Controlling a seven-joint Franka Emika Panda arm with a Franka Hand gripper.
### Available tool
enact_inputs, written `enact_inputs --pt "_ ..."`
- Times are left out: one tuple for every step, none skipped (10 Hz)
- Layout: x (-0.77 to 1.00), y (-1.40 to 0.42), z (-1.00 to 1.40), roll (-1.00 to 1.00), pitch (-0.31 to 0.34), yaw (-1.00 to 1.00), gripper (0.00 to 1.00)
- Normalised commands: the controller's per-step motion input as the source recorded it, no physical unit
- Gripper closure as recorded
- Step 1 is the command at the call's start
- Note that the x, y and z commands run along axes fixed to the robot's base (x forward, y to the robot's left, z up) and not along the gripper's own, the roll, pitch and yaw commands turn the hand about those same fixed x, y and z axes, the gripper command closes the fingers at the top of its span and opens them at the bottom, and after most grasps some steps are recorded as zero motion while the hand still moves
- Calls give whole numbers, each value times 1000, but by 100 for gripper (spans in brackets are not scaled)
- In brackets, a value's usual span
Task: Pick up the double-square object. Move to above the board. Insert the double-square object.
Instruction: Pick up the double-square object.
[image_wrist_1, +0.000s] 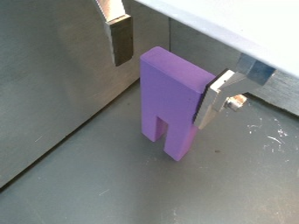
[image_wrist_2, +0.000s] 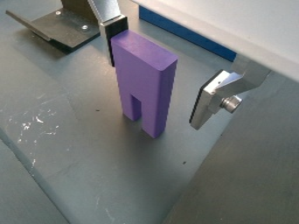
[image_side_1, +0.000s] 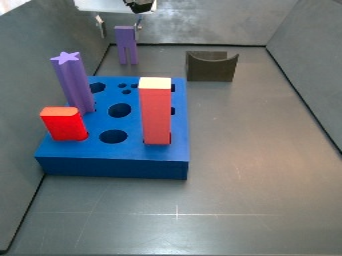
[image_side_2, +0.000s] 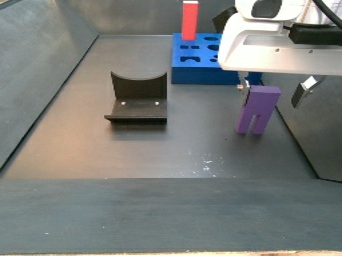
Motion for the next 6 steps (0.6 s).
enact_inputs --pt "0 0 0 0 0 0 0" --pt "0 0 0 0 0 0 100" --pt "0 0 0 0 0 0 100" --pt "0 0 0 0 0 0 100" --pt "0 0 0 0 0 0 100" --pt "0 0 0 0 0 0 100"
